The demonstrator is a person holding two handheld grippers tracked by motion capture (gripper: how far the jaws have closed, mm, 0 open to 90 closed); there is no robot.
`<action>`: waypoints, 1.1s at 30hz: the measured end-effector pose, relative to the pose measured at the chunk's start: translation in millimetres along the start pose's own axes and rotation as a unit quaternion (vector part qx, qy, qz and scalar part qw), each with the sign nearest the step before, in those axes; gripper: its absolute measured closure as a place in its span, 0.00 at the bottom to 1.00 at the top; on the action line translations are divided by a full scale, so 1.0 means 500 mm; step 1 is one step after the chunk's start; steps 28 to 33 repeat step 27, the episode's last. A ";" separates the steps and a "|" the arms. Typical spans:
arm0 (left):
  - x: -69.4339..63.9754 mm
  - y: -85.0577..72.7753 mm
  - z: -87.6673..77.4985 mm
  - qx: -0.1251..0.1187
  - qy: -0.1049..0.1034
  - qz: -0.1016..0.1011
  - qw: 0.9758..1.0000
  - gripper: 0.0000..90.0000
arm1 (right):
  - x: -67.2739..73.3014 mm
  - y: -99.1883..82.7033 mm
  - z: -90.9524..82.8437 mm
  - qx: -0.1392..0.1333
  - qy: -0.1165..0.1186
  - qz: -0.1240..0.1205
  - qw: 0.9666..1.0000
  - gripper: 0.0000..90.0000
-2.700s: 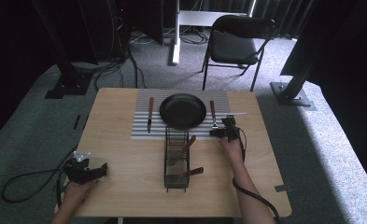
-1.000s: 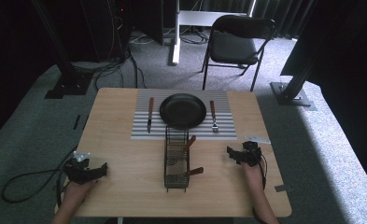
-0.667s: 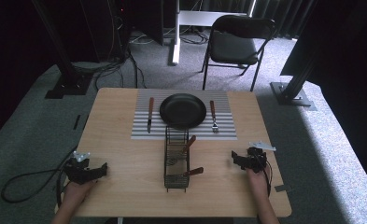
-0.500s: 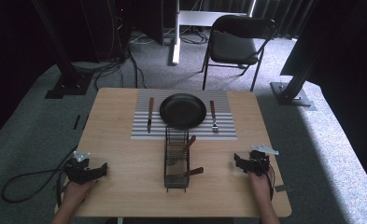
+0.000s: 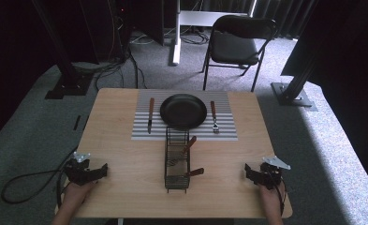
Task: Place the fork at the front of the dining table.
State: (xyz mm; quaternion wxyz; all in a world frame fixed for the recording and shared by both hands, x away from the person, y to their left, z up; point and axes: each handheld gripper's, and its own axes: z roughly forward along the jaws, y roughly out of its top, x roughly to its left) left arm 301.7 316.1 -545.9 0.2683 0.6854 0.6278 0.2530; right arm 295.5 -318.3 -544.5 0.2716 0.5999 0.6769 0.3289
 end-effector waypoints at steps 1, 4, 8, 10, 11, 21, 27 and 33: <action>0.000 0.000 0.000 0.000 0.000 0.000 1.000 0.01 | -0.004 -0.004 -0.003 0.001 -0.003 0.002 1.000 0.14; 0.000 0.000 0.000 0.000 0.000 0.000 1.000 0.01 | -0.017 -0.015 -0.016 0.001 -0.011 0.015 1.000 0.14; 0.000 0.000 0.000 0.000 0.000 0.000 1.000 0.01 | -0.025 -0.027 -0.025 0.009 -0.015 0.022 1.000 0.14; 0.000 0.000 0.000 0.000 0.000 0.000 1.000 0.01 | -0.027 -0.032 -0.026 0.022 -0.021 0.017 0.999 0.14; 0.000 0.000 0.000 0.000 0.000 0.000 1.000 0.01 | -0.028 -0.034 -0.028 0.025 -0.030 0.019 0.999 0.14; 0.000 0.000 0.000 0.000 0.000 0.000 1.000 0.01 | -0.037 -0.039 -0.031 0.036 -0.047 0.033 0.998 0.15; 0.000 0.000 0.000 0.000 0.000 0.000 1.000 0.01 | -0.037 -0.038 -0.030 0.036 -0.047 0.033 0.998 0.15; 0.000 0.000 0.000 0.000 0.000 0.000 1.000 0.01 | -0.037 -0.038 -0.030 0.036 -0.047 0.033 0.998 0.15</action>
